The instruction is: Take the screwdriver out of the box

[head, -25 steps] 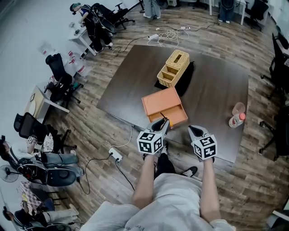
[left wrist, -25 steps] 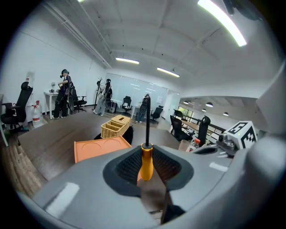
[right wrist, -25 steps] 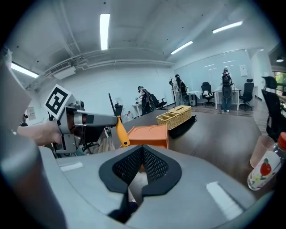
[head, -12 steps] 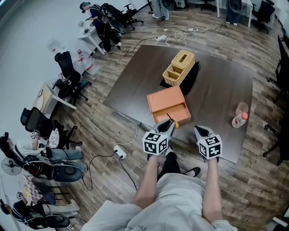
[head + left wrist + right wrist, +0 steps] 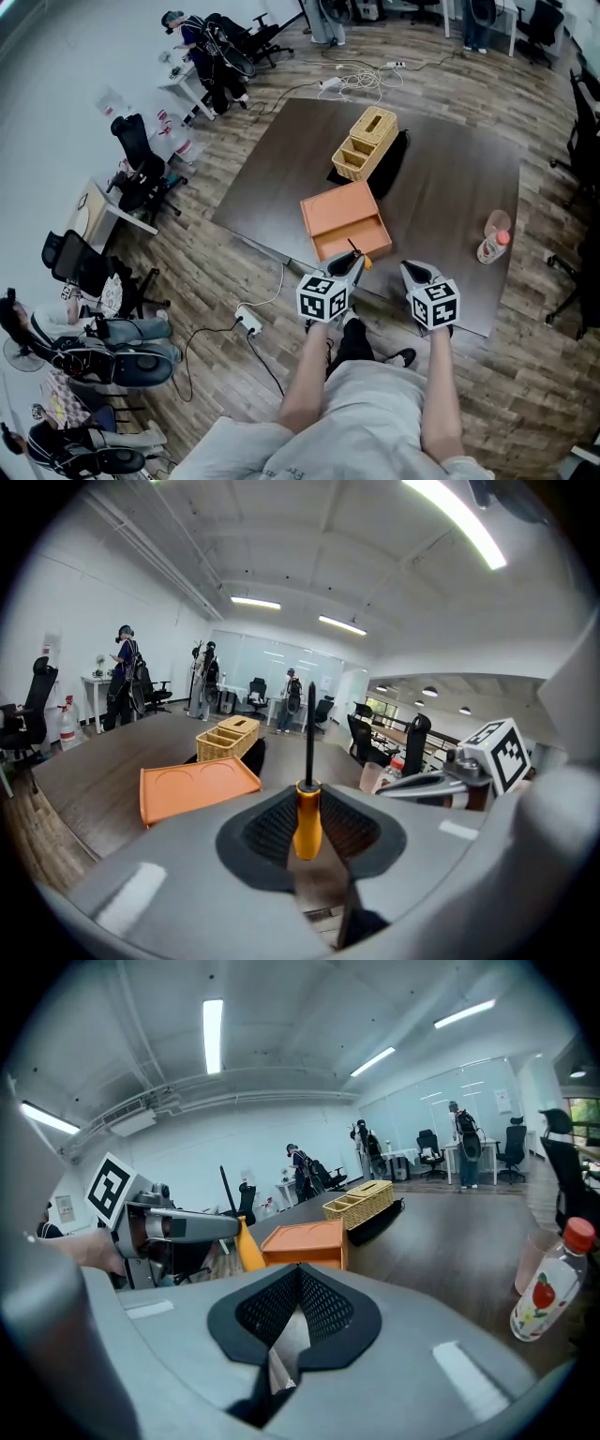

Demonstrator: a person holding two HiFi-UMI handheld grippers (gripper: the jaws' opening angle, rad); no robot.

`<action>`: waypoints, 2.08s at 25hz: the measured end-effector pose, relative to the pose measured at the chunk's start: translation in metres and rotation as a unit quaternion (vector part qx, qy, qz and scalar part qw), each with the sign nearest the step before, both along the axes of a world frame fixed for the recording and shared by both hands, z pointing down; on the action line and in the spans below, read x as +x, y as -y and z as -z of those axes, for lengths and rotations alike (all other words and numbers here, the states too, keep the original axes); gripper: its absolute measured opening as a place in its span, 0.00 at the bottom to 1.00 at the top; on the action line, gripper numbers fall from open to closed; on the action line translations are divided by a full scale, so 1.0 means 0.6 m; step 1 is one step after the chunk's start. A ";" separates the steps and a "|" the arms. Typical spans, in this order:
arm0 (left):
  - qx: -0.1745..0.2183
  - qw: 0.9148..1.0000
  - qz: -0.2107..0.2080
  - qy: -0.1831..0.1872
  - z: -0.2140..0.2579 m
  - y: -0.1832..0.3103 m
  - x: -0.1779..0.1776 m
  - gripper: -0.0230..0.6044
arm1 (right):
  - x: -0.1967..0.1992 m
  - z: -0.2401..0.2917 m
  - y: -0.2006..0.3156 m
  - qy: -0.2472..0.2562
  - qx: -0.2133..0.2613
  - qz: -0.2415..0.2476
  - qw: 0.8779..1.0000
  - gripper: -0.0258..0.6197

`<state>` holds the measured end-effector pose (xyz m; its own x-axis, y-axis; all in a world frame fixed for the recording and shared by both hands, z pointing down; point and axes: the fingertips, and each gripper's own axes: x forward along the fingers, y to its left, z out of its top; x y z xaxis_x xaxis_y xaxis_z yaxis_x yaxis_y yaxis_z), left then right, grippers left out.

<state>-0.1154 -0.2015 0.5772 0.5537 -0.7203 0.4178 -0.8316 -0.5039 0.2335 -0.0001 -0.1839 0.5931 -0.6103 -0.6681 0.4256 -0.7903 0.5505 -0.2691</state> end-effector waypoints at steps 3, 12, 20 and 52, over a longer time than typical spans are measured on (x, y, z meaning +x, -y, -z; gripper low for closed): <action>-0.002 1.000 -0.008 -0.001 -0.003 0.001 0.006 0.25 | 0.001 0.000 -0.002 0.005 -0.001 -0.004 1.000 0.04; -0.004 1.000 -0.017 -0.010 -0.002 0.000 0.029 0.25 | 0.025 0.005 -0.003 0.001 0.001 -0.017 1.000 0.04; -0.007 1.000 -0.011 -0.015 -0.008 -0.001 0.017 0.25 | 0.012 -0.006 -0.008 -0.019 -0.008 0.002 1.000 0.04; -0.001 1.000 -0.021 -0.016 -0.016 -0.005 0.029 0.25 | 0.025 -0.015 -0.013 -0.027 -0.016 0.004 1.000 0.04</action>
<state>-0.0983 -0.1986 0.5870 0.5967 -0.6948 0.4014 -0.8017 -0.5378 0.2608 0.0149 -0.1762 0.6022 -0.5912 -0.6492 0.4786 -0.7999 0.5481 -0.2445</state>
